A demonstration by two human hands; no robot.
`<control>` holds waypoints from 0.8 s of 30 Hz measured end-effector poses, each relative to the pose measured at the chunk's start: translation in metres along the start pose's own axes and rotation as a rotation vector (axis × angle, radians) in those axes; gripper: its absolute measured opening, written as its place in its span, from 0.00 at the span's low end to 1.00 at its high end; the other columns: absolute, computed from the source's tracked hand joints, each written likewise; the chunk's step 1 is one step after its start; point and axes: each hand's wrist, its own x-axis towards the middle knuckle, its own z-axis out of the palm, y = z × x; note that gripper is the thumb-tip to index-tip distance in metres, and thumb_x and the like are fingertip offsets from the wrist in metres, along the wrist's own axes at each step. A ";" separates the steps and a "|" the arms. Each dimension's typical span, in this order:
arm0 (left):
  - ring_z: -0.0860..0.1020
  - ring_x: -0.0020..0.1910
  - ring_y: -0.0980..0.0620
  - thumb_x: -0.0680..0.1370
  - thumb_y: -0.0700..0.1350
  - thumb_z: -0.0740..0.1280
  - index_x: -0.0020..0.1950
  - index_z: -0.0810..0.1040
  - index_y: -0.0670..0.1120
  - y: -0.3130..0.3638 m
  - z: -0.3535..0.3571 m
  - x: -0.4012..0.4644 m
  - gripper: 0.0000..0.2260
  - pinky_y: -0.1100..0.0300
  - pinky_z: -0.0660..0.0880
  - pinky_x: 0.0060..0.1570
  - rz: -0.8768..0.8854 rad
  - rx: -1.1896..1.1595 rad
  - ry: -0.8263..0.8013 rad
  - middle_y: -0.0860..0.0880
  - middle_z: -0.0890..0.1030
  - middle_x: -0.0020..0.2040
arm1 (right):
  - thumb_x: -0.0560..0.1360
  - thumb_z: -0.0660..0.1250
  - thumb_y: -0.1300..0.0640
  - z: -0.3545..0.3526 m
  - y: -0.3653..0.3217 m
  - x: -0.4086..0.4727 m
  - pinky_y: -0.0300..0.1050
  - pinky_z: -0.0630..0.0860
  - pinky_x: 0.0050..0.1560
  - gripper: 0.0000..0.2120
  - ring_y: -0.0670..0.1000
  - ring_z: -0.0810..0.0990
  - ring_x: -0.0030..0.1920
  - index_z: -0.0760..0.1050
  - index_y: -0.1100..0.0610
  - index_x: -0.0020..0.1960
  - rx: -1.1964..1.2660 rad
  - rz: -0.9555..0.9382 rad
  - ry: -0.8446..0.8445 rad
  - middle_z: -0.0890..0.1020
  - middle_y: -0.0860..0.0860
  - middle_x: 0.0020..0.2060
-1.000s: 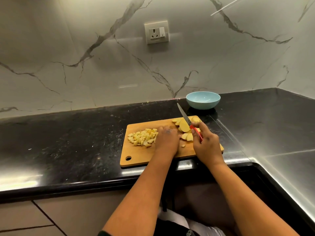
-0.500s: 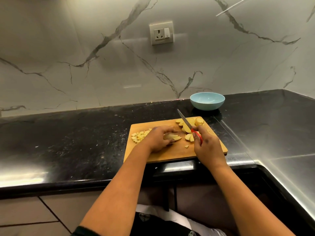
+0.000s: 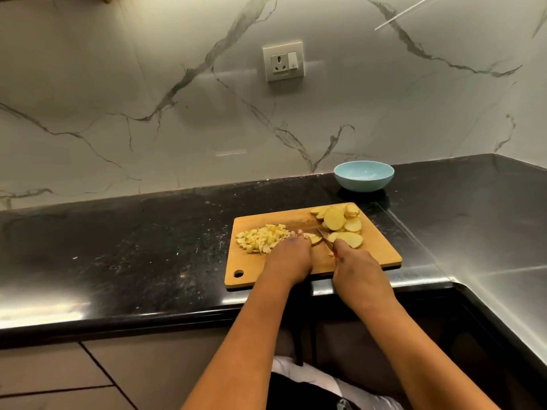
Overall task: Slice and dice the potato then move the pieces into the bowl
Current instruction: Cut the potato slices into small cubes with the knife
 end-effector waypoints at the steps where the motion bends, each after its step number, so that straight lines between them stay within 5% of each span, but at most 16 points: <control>1: 0.58 0.78 0.45 0.83 0.40 0.51 0.78 0.61 0.44 -0.002 -0.001 0.001 0.22 0.51 0.62 0.73 0.017 0.002 -0.017 0.43 0.56 0.80 | 0.79 0.56 0.65 0.001 -0.002 -0.001 0.43 0.66 0.40 0.14 0.57 0.75 0.43 0.69 0.57 0.62 0.011 0.004 -0.011 0.77 0.57 0.45; 9: 0.56 0.79 0.47 0.85 0.44 0.52 0.77 0.64 0.51 -0.012 -0.001 0.000 0.20 0.52 0.60 0.74 0.105 -0.171 -0.010 0.46 0.61 0.79 | 0.78 0.55 0.67 0.002 -0.015 -0.008 0.40 0.66 0.42 0.19 0.57 0.78 0.51 0.67 0.55 0.67 0.017 0.003 -0.039 0.79 0.58 0.52; 18: 0.63 0.76 0.44 0.84 0.51 0.57 0.81 0.50 0.55 -0.017 -0.002 -0.002 0.27 0.51 0.62 0.73 0.067 -0.237 0.017 0.44 0.59 0.79 | 0.79 0.57 0.63 -0.013 -0.010 0.003 0.45 0.67 0.39 0.14 0.53 0.70 0.39 0.67 0.55 0.64 0.021 0.047 -0.009 0.72 0.53 0.39; 24: 0.73 0.67 0.45 0.82 0.47 0.62 0.65 0.79 0.46 -0.018 0.004 0.004 0.14 0.54 0.70 0.66 0.064 -0.194 0.230 0.44 0.77 0.67 | 0.80 0.56 0.63 -0.012 -0.020 0.004 0.42 0.68 0.40 0.12 0.51 0.70 0.41 0.71 0.55 0.61 -0.005 0.041 -0.032 0.71 0.51 0.39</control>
